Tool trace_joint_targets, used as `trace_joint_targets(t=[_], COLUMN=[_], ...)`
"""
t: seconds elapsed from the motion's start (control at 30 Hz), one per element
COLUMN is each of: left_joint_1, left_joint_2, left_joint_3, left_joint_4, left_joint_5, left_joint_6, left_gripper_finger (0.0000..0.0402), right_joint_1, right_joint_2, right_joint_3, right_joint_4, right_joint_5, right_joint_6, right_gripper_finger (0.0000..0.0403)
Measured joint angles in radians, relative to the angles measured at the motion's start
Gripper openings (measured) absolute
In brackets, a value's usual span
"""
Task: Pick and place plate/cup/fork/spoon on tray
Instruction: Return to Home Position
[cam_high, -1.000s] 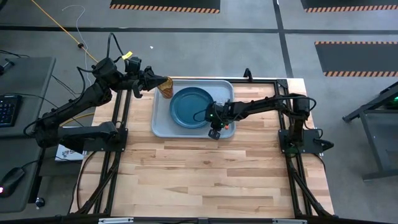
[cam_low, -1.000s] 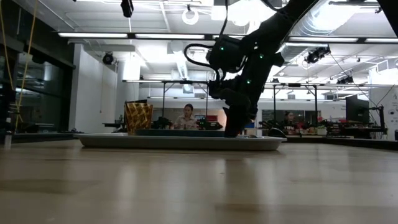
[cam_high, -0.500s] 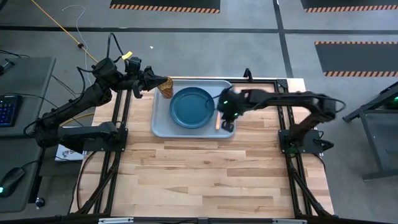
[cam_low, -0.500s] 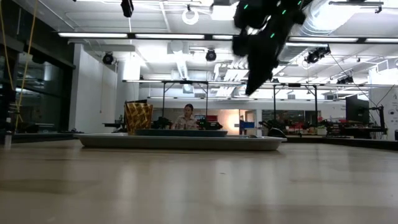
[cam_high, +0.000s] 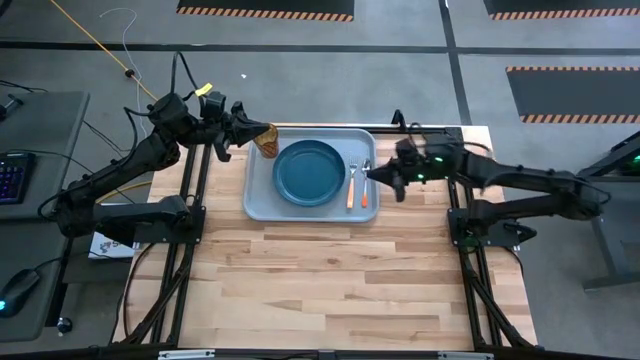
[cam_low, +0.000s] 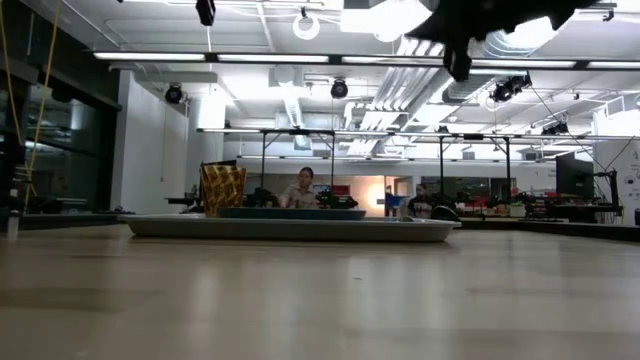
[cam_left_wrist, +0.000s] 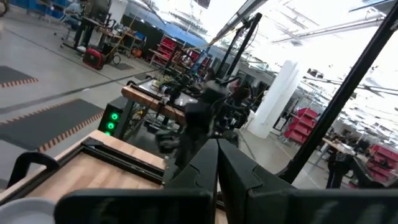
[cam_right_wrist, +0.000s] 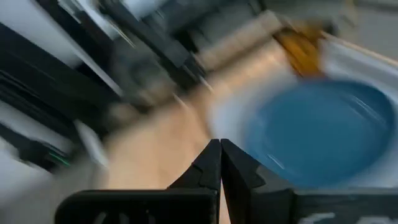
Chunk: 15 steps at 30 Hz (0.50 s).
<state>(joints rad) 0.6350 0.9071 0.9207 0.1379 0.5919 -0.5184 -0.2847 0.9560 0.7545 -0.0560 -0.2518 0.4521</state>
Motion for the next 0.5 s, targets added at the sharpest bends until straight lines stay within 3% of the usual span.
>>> trace_joint_targets(t=[0.13,0.37,0.5], left_joint_1=[0.0,-0.025,-0.176], left_joint_2=[0.003,-0.032,-0.082], left_joint_3=[0.0,0.0,-0.012], left_joint_4=[-0.002,-0.154,-0.222], left_joint_5=[-0.004,-0.129,-0.276], left_joint_6=[0.041,-0.019,0.021], left_gripper_finger=[0.0001,0.0,0.0], right_joint_1=[0.01,0.01,0.01], right_joint_2=[-0.086,-0.113,-0.105], right_joint_3=[-0.094,-0.1,-0.101], right_joint_4=[0.28,0.292,0.289], right_joint_5=[-0.011,0.035,0.035], right_joint_6=[0.07,0.042,0.045], right_gripper_finger=[0.0,0.0,0.0])
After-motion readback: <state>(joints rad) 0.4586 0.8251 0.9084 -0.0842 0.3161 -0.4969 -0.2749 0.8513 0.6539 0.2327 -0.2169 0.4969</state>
